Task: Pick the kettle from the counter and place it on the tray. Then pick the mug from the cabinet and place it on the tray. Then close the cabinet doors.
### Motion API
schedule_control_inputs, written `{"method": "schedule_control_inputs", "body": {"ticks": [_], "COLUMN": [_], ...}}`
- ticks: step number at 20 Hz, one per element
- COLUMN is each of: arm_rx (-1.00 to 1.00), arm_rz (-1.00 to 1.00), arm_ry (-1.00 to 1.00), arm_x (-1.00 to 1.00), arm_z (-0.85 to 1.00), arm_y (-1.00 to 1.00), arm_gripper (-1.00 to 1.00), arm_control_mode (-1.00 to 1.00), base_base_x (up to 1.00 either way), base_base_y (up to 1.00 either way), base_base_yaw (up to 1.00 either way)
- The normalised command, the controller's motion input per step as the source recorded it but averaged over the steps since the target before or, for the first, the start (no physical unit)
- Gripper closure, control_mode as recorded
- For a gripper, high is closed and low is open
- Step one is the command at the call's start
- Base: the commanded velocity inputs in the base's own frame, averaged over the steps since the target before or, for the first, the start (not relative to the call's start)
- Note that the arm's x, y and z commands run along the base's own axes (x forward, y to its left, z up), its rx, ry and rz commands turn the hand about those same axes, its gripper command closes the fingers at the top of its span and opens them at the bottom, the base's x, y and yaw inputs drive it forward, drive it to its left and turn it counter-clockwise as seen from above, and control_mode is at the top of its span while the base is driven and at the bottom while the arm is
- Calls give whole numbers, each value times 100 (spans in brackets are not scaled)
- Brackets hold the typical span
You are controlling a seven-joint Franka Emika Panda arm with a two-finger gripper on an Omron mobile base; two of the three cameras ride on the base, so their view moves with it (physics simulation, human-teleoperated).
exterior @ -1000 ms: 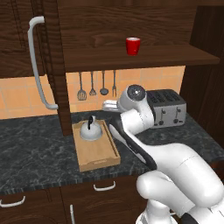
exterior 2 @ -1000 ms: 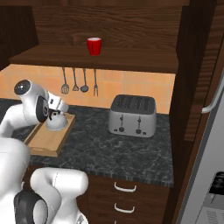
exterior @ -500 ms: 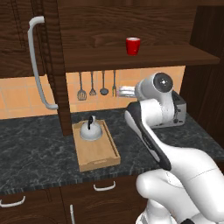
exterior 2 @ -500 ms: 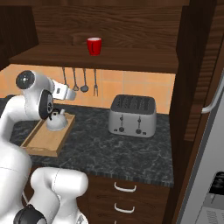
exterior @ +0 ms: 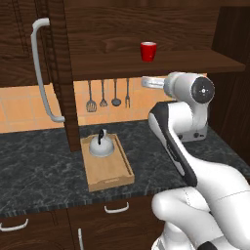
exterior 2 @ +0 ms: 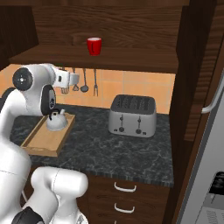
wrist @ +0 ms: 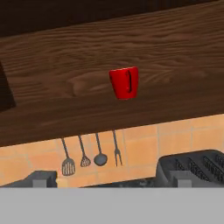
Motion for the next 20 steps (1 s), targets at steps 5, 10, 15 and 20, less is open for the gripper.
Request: {"method": "schedule_control_inputs", "body": {"ticks": [5, 10, 15, 20], "arm_rx": [-1, -4, -5, 0], "arm_rz": [0, 0, 0, 0], "arm_ry": [-17, -1, 8, 21], "arm_x": [-7, 0, 7, 55], "arm_z": [84, 68, 12, 21], "arm_y": [0, -2, 6, -16], "arm_gripper": [-100, -100, -100, -100], "arm_control_mode": [-100, -100, -100, -100], "base_base_x": [0, 0, 0, 0], "base_base_y": [0, 0, 0, 0], "base_base_yaw": [0, 0, 0, 0]}}
